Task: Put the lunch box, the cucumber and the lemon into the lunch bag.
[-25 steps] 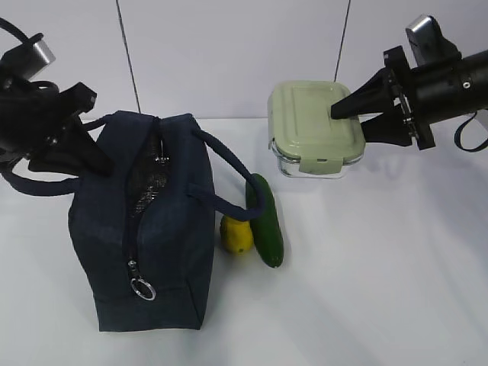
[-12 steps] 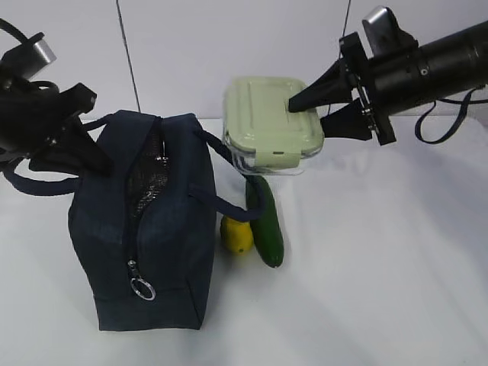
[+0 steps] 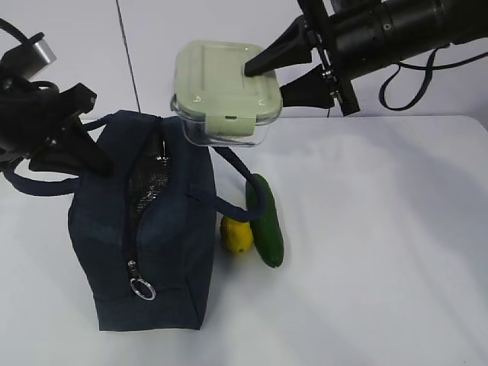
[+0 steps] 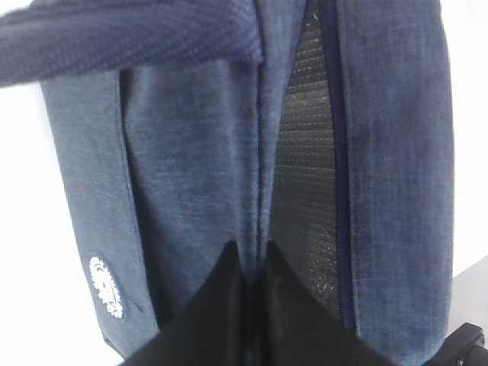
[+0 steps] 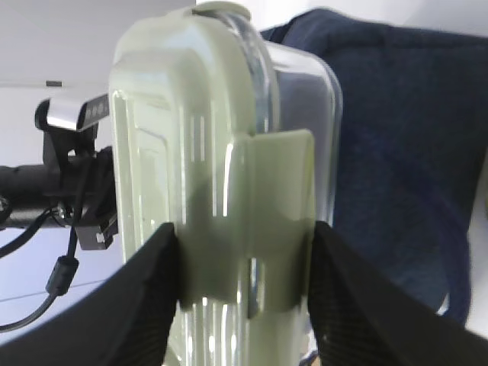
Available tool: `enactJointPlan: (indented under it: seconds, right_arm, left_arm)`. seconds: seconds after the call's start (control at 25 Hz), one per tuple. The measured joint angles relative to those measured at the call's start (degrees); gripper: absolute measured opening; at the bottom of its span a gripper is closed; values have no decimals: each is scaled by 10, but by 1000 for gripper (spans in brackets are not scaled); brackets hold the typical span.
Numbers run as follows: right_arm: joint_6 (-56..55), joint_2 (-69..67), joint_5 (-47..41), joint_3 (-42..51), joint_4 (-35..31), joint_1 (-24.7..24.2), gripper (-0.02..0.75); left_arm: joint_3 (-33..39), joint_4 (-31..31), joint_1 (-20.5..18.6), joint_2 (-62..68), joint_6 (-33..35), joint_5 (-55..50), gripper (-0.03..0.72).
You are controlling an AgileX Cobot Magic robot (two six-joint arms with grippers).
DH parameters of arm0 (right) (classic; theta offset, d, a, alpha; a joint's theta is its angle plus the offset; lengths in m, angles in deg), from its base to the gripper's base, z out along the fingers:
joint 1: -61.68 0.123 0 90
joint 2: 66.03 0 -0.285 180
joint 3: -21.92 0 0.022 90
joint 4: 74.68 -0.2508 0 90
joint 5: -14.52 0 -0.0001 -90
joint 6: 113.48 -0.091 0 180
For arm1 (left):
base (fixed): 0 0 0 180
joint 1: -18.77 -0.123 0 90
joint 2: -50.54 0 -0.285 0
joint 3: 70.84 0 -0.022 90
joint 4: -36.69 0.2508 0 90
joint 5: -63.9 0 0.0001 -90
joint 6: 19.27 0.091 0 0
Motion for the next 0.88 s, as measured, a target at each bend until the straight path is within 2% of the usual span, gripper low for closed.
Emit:
enactJointPlan:
  seconds: [0.36,0.64,0.88]
  right_arm:
    - [-45,0,-3,-6,47,50,365]
    - [-96,0,43,-36,81,88,365]
    - [-114,-14,57,-39,89,93,365]
  left_arm:
    - [0,0,0,0,0,0,0]
    - [0,0,0,0,0,0,0]
    - [0,-3,0,0,1,-1,0]
